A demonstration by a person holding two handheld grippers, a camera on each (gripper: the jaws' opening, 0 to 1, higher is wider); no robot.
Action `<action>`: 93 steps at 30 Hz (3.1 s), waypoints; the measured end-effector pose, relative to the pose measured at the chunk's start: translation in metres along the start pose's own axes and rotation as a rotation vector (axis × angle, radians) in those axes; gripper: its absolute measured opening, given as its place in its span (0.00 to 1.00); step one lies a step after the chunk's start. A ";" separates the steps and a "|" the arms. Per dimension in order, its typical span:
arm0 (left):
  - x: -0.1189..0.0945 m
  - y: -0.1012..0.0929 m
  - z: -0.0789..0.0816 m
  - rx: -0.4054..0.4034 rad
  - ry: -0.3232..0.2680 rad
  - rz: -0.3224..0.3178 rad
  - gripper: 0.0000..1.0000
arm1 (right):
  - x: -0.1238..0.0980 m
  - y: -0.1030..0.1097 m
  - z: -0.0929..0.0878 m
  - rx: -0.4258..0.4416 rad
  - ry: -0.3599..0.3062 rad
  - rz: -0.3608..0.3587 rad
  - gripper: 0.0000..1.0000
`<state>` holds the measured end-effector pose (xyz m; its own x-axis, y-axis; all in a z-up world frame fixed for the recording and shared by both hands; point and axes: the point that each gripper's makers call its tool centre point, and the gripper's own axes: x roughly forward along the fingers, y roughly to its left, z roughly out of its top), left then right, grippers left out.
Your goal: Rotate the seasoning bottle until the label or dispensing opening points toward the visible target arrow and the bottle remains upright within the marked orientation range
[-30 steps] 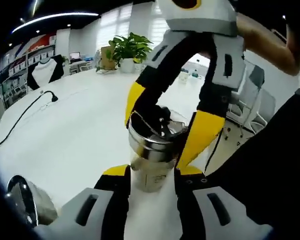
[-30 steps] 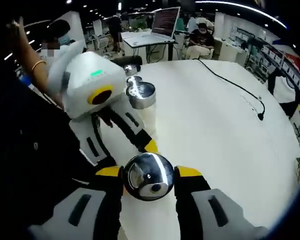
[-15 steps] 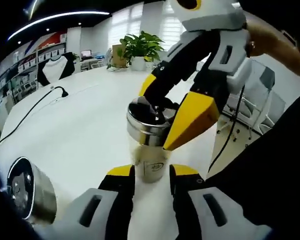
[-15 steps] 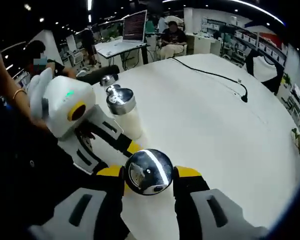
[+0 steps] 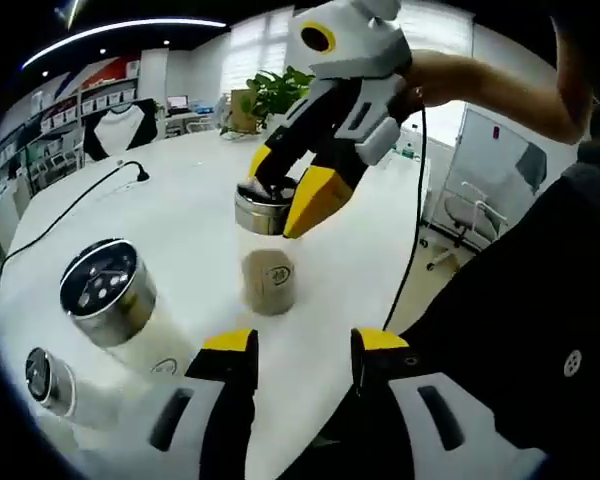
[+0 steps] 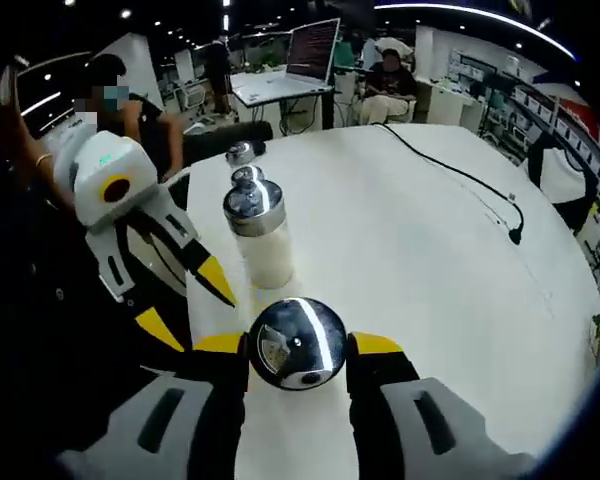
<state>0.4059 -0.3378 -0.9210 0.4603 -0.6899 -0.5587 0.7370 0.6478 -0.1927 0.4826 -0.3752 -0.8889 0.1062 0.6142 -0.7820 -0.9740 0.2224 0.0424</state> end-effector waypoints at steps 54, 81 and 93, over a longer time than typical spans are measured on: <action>-0.125 0.099 -0.064 -0.181 -0.013 0.308 0.48 | -0.007 -0.001 0.004 0.001 0.015 -0.101 0.46; -0.242 0.063 -0.072 -0.016 -0.066 0.407 0.52 | -0.072 0.083 -0.035 0.151 -0.151 -0.422 0.45; -0.274 0.035 -0.058 0.003 -0.122 0.448 0.60 | -0.091 0.107 -0.037 0.195 -0.256 -0.507 0.45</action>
<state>0.2771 -0.1071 -0.8219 0.7884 -0.3755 -0.4872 0.4536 0.8899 0.0480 0.3616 -0.4354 -0.8358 0.6166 0.5526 -0.5608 -0.7371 0.6554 -0.1646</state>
